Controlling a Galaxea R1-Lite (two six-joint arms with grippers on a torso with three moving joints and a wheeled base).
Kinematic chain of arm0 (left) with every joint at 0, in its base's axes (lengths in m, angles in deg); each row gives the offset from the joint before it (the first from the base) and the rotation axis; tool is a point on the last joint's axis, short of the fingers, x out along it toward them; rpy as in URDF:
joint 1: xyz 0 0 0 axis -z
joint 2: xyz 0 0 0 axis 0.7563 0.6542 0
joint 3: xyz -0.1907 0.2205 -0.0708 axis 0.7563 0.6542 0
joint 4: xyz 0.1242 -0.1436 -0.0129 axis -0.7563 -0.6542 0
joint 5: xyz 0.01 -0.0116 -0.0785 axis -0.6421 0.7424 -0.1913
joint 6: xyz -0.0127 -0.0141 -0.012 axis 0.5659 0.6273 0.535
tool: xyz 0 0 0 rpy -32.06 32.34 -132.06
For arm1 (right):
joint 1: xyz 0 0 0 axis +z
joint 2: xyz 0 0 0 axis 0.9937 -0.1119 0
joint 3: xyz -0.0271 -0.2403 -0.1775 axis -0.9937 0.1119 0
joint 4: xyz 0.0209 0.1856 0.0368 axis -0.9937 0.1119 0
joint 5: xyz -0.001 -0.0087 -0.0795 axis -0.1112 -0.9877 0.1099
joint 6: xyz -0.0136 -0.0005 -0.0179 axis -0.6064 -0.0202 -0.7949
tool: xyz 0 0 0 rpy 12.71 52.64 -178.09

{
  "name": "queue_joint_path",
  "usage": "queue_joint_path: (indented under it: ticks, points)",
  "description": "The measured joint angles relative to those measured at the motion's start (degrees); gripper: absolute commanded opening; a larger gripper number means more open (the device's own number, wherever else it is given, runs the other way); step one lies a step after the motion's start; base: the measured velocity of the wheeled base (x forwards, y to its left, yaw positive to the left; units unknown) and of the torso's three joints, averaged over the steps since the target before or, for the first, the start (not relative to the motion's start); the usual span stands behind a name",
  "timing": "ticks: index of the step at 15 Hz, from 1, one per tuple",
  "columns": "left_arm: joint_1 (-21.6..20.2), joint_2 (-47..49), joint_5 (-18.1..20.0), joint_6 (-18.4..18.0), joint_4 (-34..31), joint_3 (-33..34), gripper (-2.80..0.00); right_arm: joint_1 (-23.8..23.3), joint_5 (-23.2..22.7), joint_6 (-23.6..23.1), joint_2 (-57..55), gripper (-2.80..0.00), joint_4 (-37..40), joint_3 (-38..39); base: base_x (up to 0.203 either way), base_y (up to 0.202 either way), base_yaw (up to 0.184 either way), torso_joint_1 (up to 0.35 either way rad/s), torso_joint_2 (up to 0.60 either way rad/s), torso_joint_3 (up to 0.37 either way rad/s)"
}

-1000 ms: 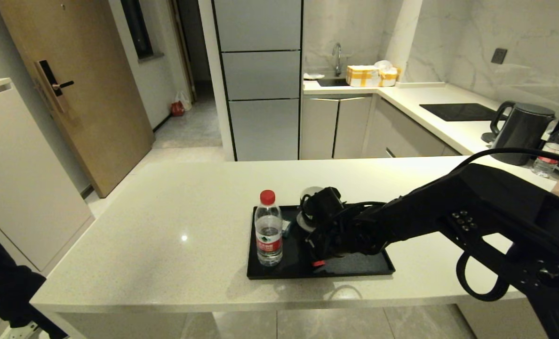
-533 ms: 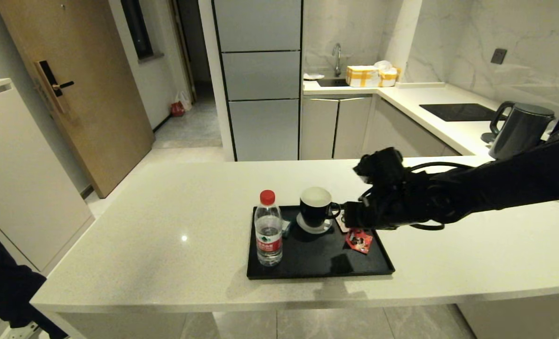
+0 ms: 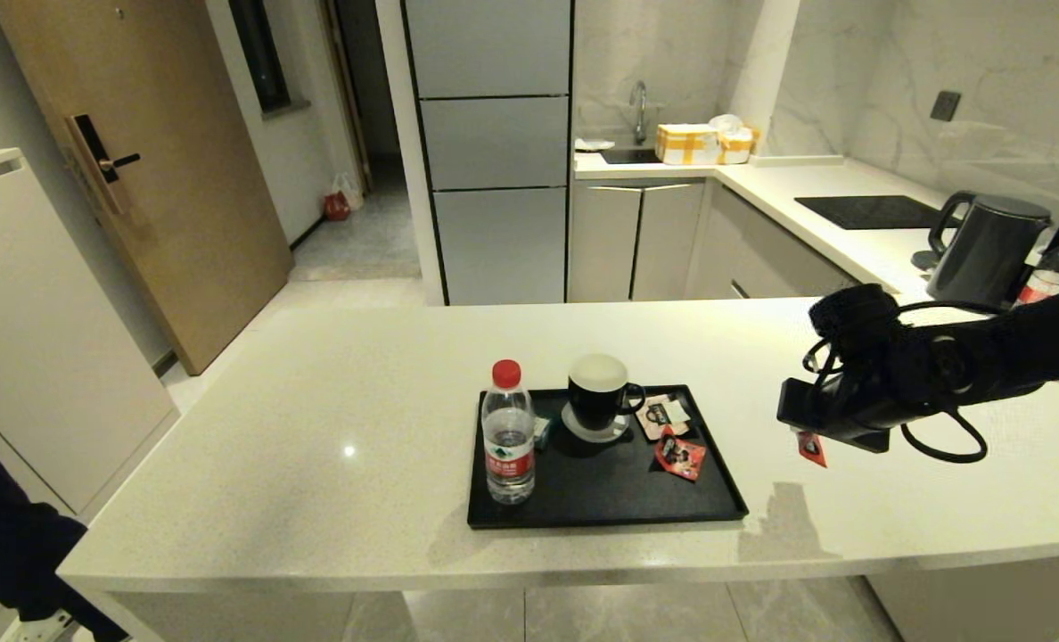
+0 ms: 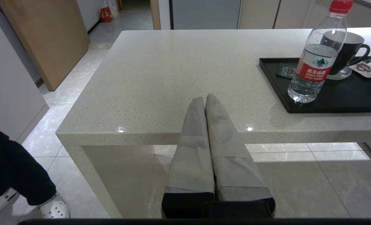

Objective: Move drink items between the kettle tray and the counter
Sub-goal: Place it on the right

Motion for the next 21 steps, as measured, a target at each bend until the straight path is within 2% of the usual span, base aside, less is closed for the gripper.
queue_joint_path:
  ticks: [6, 11, 12, 21]
  points:
    - [0.0, 0.0, 0.0, 0.0, 0.0, 0.0, -2.80, -5.0, 0.1, -0.3, -9.0, -2.80, -0.5, -4.7, 0.000, 0.000, 0.000, 0.000, 0.00, 0.000]
    - [0.0, 0.0, 0.0, 0.0, 0.0, 0.0, -2.80, -6.0, 0.3, -0.8, -14.1, -2.80, -0.5, -7.6, 0.000, 0.000, 0.000, 0.000, 0.00, 0.000]
    - [0.0, 0.0, 0.0, 0.0, 0.0, 0.0, -2.80, -6.0, 0.3, -0.8, -14.9, 0.00, -0.5, -8.0, 0.000, 0.000, 0.000, 0.000, 0.00, 0.000]
    - [0.0, 0.0, 0.0, 0.0, 0.0, 0.0, -2.80, -6.0, 0.9, -0.7, -12.7, 0.00, 0.2, -8.5, 0.000, 0.000, 0.000, 0.000, 0.00, 0.000]
